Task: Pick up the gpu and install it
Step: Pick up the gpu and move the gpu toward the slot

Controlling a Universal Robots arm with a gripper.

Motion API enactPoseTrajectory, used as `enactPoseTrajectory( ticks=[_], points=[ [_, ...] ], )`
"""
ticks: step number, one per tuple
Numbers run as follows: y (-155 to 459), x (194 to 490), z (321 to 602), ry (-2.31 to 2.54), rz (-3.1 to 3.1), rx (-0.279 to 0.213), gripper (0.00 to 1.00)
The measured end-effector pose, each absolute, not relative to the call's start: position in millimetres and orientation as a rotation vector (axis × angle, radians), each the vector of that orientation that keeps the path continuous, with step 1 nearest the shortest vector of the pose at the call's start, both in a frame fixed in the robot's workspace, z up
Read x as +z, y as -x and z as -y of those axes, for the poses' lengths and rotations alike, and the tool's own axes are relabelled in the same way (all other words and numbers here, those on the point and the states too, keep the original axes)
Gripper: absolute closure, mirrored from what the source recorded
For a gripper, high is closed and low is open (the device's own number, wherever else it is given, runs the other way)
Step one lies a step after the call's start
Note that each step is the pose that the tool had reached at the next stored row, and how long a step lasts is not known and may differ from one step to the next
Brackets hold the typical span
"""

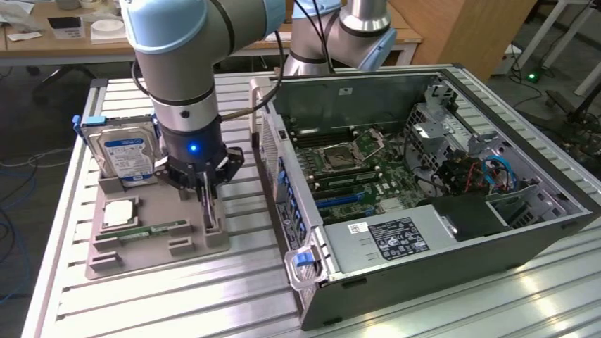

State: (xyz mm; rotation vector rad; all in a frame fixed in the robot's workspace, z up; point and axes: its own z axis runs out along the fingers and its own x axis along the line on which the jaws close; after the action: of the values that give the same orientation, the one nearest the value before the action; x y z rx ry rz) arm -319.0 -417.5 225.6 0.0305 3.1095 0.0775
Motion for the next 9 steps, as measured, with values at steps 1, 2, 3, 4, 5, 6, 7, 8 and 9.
enactPoseTrajectory(
  ticks=[1,2,3,4,5,6,7,8,9],
  points=[
    [319.0,226.7,417.5,-0.03,-3.109,0.078,0.72],
    [319.0,227.4,417.5,-0.031,-3.109,0.079,0.72],
    [319.0,228.3,417.5,-0.031,-3.109,0.08,0.72],
    [319.0,229.4,417.5,-0.03,-3.109,0.081,0.72],
    [319.0,230.3,417.5,-0.03,-3.109,0.082,0.72],
    [319.0,231.2,417.5,-0.031,-3.109,0.083,0.72],
    [319.0,232.8,417.5,-0.031,-3.109,0.084,0.72],
    [319.0,235.3,417.5,-0.031,-3.109,0.085,0.72],
    [319.0,238.8,417.5,-0.031,-3.109,0.086,0.72]
  ],
)
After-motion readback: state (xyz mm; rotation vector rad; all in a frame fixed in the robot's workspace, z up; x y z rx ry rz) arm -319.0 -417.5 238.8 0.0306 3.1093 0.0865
